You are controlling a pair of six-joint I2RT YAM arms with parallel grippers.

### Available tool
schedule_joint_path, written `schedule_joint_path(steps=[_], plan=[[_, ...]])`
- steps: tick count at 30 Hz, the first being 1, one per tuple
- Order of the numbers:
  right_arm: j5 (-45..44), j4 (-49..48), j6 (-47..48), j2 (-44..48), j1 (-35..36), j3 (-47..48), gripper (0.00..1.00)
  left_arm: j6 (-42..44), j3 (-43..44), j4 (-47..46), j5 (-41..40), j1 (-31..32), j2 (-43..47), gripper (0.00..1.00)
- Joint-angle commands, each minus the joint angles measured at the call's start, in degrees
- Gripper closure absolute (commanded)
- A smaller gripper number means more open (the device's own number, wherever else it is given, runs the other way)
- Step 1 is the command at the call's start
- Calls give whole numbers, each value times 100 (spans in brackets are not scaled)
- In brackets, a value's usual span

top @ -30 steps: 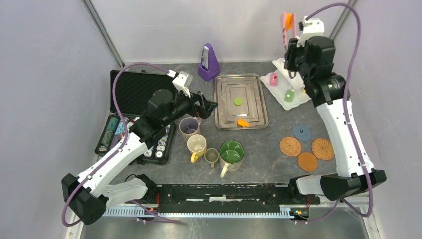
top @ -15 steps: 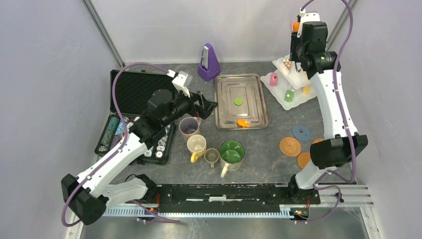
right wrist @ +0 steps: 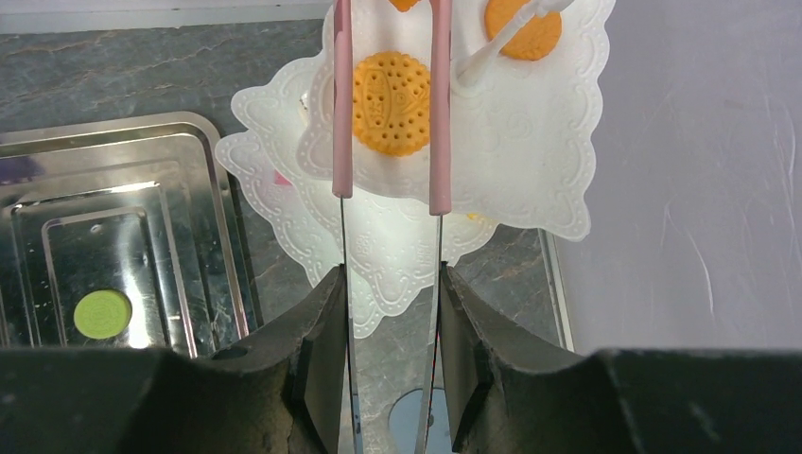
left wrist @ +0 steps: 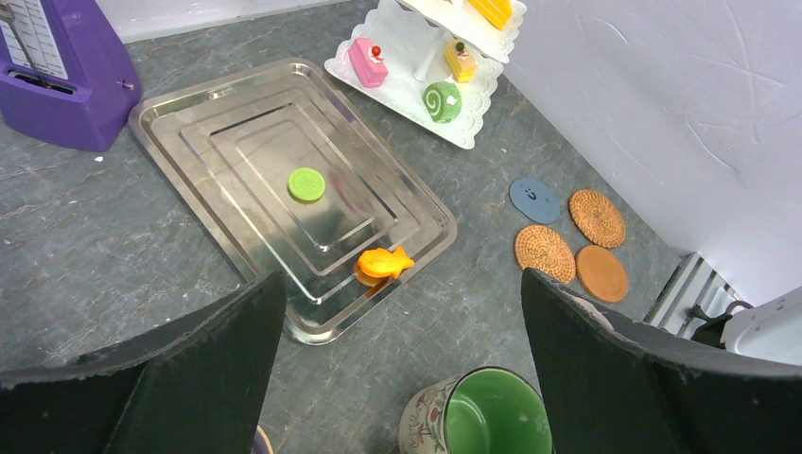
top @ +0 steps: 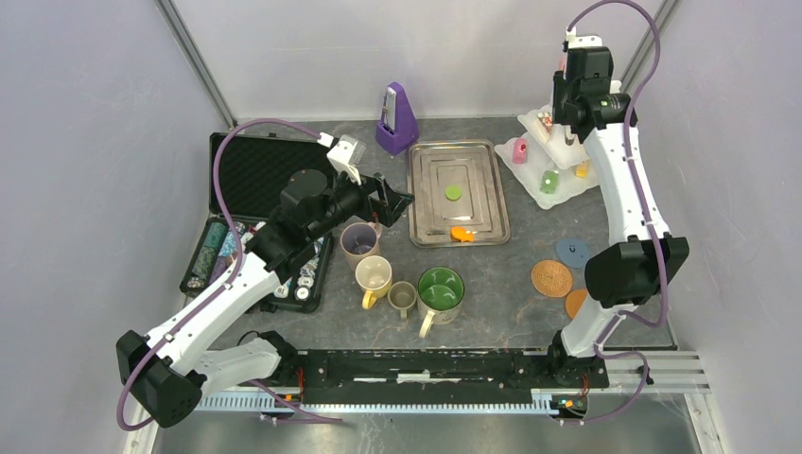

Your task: Serve the afternoon tea

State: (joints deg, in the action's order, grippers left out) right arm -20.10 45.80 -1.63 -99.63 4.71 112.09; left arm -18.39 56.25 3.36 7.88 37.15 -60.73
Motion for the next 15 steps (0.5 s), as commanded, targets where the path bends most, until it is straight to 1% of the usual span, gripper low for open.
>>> schedule_joint_path(steps=[1,4,8,11,15], plan=[[-174,-171,-13,-108,-93,309,80,231,163,-138,52,30,104,1],[-177,-198,-4,-93,-107,231,76,231,158,-137,43,31,91,1],[-119,-203,20,-90,-111,208,66,205,176,-135,91,30,38,1],[-45,-232,44,-58,-112,208,62,213,163,-134,66,29,50,1],[33,-275,87,51,-111,221,53,209,167,-134,81,30,27,1]])
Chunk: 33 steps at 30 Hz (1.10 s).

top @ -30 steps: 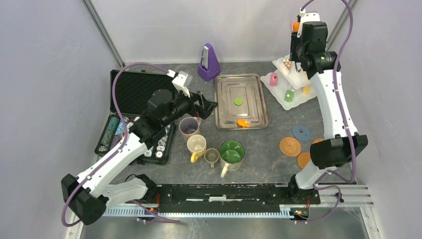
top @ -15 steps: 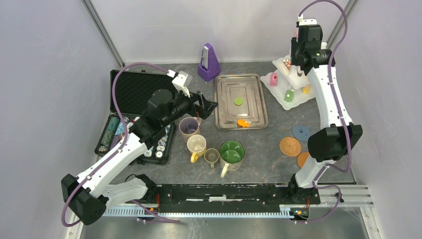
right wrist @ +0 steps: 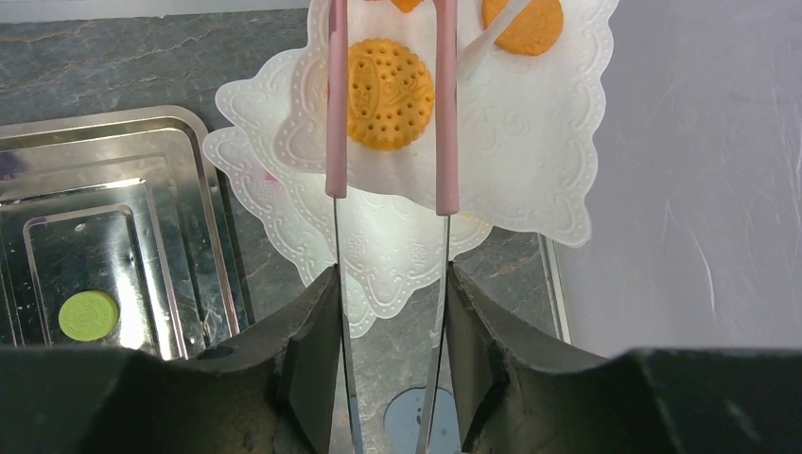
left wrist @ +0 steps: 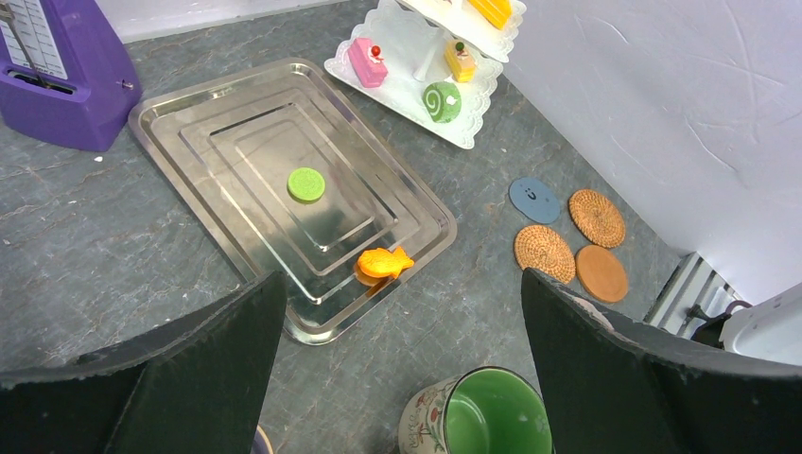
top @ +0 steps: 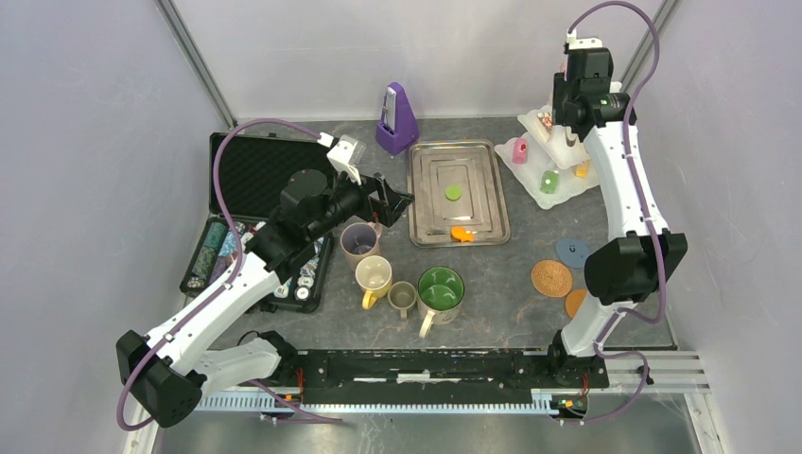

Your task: Serve the afternoon tea

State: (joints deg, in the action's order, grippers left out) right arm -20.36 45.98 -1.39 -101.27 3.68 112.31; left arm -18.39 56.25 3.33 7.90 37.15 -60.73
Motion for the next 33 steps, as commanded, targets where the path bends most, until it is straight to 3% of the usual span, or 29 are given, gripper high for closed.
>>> schedule_joint_path(steps=[1,6,21,33], plan=[[62,-283,69,225,-8,216,52,207,167,-137,88,30,28,1],[28,-245,91,290,-8,261,45,187,167,-147,115,30,12,1],[443,-170,282,614,-8,550,44,170,158,-162,142,30,16,1],[686,-319,399,1252,-1,-652,48,143,176,-166,203,30,-15,1]])
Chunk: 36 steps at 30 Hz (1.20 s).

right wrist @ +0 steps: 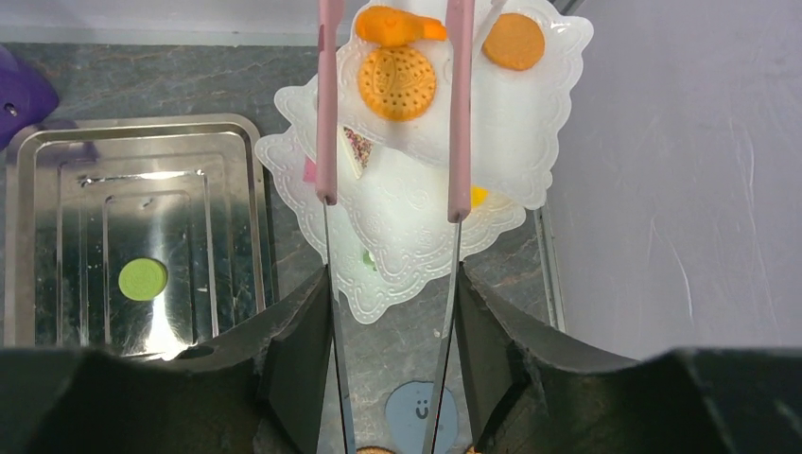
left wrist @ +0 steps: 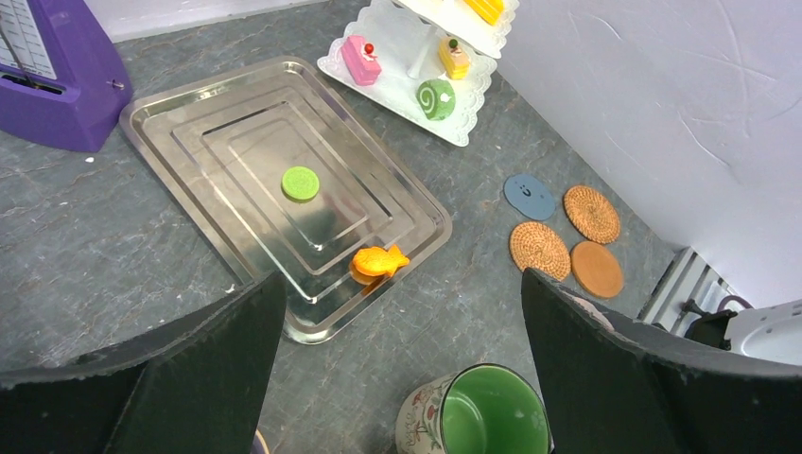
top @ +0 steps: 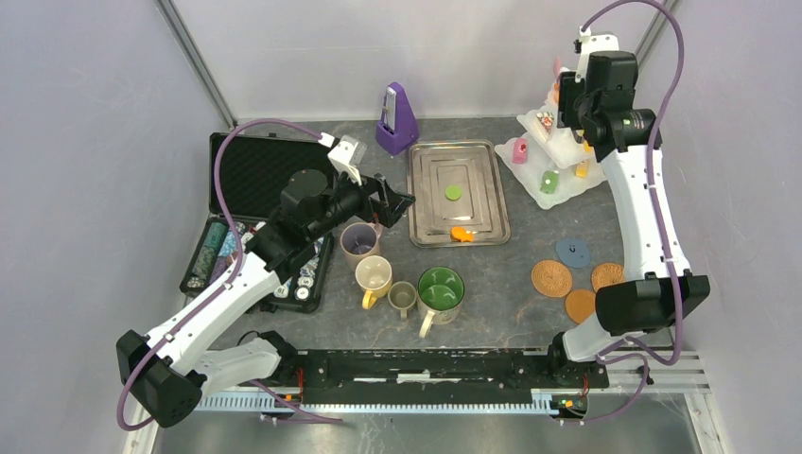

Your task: Serve the afternoon tea

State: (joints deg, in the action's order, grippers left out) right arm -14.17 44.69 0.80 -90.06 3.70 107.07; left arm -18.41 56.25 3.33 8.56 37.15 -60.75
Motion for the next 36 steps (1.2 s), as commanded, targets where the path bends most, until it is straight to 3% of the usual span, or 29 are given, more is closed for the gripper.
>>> schedule_joint_path(steps=[1,15,26,36], plan=[[51,-184,202,134,-4,-167,48,145,176,-164,138,30,-6,1],[-537,-235,254,-244,-7,47,60,165,185,-153,129,30,27,1],[-610,-194,230,-543,-9,429,61,189,185,-136,85,30,7,1],[254,-346,433,651,342,21,60,189,176,-134,76,30,-62,1]])
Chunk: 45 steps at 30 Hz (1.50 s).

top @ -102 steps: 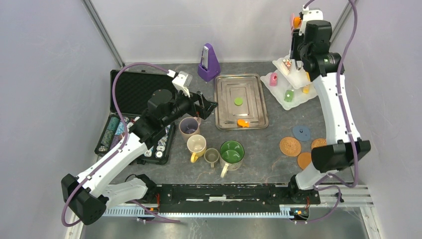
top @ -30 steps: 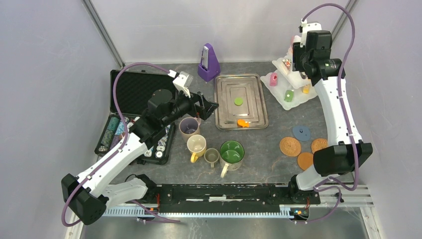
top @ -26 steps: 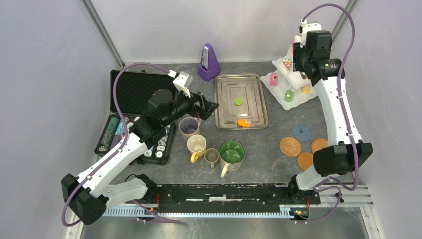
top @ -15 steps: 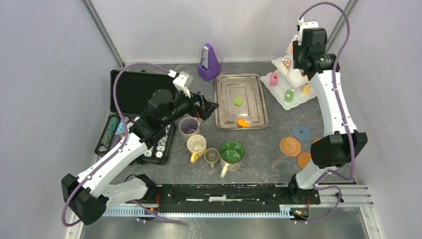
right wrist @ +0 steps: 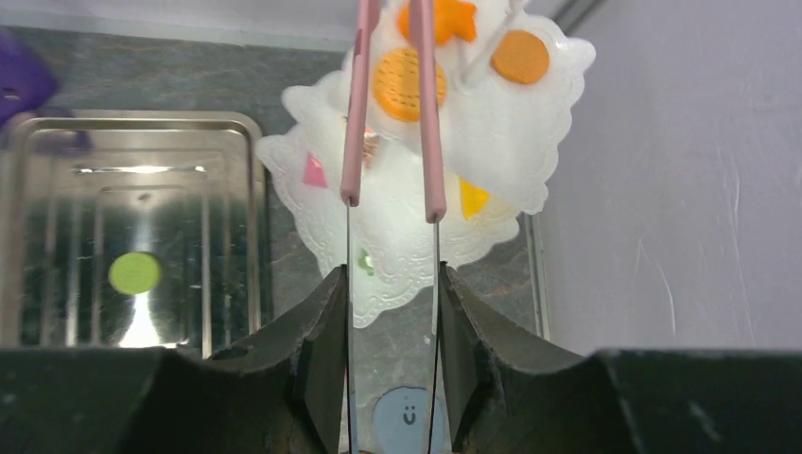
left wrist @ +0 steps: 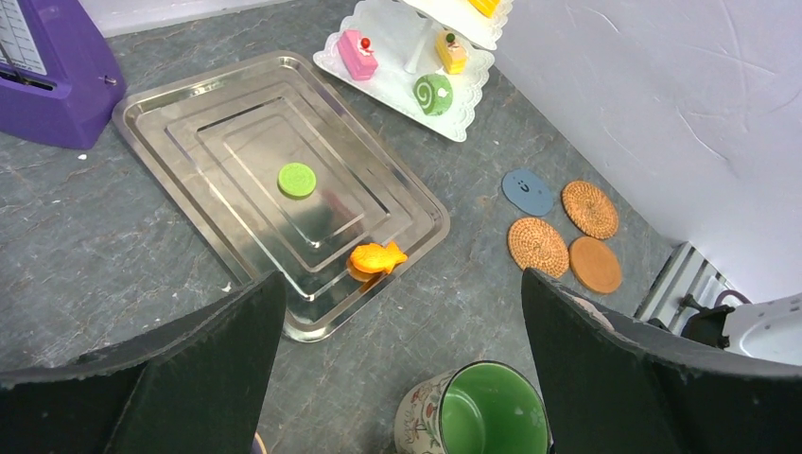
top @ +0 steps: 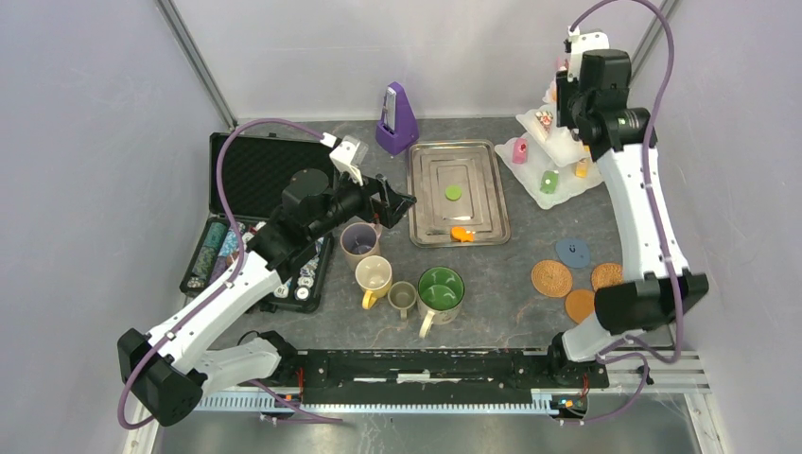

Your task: Serve the afternoon tea

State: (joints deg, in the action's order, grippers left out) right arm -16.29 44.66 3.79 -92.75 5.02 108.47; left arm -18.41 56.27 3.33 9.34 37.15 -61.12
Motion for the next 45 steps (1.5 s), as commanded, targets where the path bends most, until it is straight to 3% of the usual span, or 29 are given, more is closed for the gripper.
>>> schedule_joint_path(steps=[1,7,13,19,45], plan=[[699,-366,82,1104,261,-316,59,196,174,-140,-11,30,-24,1],[2339,-1069,-555,2111,763,-2445,56,270,161,-119,-128,30,-18,1],[2491,-1262,-1005,2898,1496,-4393,53,321,147,-88,-260,30,-57,1],[2413,-1345,-1380,3387,1752,-5847,53,279,157,-105,-161,30,-97,1],[1127,-1109,-1299,2565,2694,-5938,43,304,147,-106,-193,30,-168,1]])
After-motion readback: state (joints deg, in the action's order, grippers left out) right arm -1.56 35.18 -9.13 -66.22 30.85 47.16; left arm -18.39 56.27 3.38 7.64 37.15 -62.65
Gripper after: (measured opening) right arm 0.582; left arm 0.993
